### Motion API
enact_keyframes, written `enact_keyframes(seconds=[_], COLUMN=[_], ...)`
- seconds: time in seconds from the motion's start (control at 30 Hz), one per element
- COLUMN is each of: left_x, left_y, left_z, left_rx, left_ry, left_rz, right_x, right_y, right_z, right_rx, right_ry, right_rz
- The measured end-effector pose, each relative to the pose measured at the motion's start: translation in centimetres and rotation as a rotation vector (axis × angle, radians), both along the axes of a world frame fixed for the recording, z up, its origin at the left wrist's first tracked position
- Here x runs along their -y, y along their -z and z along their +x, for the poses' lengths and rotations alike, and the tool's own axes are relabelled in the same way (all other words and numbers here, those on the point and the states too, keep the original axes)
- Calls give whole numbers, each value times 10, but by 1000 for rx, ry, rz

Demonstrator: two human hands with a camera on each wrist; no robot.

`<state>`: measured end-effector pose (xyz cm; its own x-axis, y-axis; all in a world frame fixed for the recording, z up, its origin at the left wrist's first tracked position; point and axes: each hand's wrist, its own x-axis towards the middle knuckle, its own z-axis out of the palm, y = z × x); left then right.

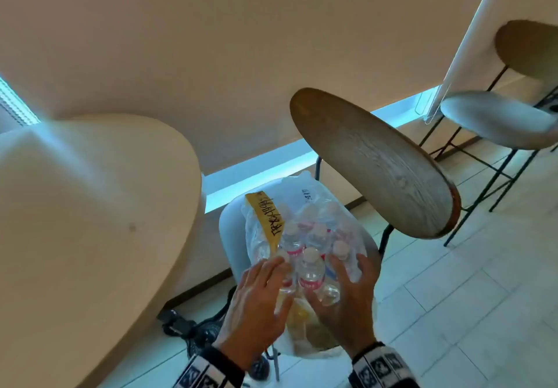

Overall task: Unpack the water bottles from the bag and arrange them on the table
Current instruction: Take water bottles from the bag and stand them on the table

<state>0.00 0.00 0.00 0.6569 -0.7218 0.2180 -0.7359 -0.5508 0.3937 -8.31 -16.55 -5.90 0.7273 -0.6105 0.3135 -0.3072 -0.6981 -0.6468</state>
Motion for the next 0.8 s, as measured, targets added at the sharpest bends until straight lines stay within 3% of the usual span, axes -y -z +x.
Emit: enact_keyframes(seconds=[0.07,0.23,0.4,0.63,0.8], left_x=[25,55,61,56,46], left_y=[-5,-11,-2,-5,-46], left_z=[12,37,43,41,18], left_rx=[101,204,299,230,-44], left_ry=[31,9,13,18,-59], left_rz=[88,540,672,531,160], right_x=[1,2,4,13,20], right_y=[1,13,17,10,-39], right_z=[9,24,35,25,7], right_rx=[-43,-106,-75,56,228], right_ry=[7,5,3,-36,-127], right_rz=[-7,5,34,16,-31])
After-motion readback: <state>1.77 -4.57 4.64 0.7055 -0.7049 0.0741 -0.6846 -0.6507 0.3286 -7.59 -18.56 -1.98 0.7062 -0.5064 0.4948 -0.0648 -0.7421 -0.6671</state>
